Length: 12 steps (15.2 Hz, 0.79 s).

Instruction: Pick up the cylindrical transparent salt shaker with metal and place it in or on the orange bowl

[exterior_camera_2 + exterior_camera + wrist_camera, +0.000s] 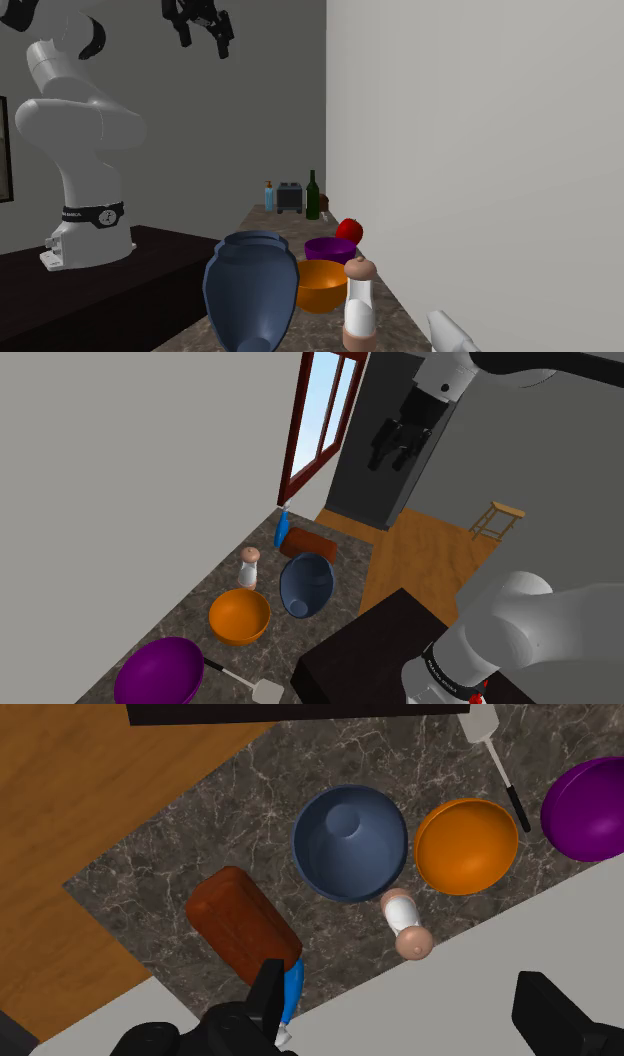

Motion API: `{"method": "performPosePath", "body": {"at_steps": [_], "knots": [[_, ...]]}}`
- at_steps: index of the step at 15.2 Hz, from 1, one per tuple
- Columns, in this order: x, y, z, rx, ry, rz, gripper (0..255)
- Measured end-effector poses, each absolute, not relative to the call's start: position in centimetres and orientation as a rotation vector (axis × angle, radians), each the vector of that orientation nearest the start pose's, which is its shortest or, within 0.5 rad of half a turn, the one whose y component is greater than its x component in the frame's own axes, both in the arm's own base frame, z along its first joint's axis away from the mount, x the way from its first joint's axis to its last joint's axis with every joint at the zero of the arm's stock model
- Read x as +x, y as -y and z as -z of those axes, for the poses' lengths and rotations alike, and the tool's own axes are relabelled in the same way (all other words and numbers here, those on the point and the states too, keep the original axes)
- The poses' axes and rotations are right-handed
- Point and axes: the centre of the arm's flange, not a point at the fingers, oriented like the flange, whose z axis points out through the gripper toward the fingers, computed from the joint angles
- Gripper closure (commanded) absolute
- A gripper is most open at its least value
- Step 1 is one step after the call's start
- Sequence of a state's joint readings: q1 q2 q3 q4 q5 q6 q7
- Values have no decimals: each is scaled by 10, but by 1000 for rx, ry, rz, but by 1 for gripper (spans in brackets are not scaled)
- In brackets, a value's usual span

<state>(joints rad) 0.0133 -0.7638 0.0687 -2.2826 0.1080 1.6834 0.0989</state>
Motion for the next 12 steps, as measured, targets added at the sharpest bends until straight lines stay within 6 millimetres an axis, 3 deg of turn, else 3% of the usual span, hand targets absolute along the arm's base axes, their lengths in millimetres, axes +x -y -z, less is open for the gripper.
{"method": "performPosePath", "body": {"at_steps": [4, 12], "knots": [[341, -51, -609, -3055, -55, 227, 0], [408, -75, -526, -3042, -58, 171, 0]]}}
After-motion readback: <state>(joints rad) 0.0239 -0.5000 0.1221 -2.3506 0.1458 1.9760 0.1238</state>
